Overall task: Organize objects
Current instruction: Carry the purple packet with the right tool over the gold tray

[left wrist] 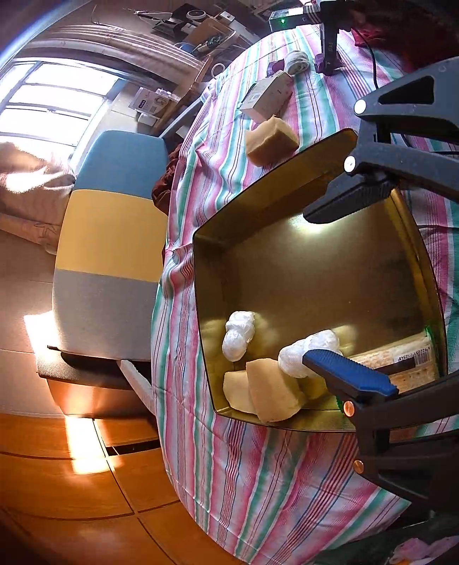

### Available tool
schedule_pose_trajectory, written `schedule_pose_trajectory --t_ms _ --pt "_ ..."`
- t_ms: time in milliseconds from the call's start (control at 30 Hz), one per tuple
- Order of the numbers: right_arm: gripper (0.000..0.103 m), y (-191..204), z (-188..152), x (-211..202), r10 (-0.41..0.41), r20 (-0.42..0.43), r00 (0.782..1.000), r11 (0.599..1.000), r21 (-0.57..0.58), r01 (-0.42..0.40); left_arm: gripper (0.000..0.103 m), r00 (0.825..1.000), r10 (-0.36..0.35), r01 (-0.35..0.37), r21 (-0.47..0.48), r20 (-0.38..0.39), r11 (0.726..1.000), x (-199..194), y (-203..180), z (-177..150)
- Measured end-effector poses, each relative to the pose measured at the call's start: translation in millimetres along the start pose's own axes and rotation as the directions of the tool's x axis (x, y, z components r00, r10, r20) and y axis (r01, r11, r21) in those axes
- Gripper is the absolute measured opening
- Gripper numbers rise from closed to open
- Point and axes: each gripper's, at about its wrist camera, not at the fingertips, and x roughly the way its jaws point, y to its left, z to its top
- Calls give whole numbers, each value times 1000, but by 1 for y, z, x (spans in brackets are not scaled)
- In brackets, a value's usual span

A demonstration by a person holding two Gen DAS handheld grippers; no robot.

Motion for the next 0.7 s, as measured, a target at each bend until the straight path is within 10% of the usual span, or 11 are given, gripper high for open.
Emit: schedule_pose_trajectory --t_ms 333,700 --pt "36 49 -14 -45 87 98 991 996 -20 -86 75 1000 -1 1 -18 -4 1000 -1 7 -4" --pt "36 282 36 -96 357 219 908 916 -271 -295 75 1000 7 -7 -163 5 987 -16 61 -4"
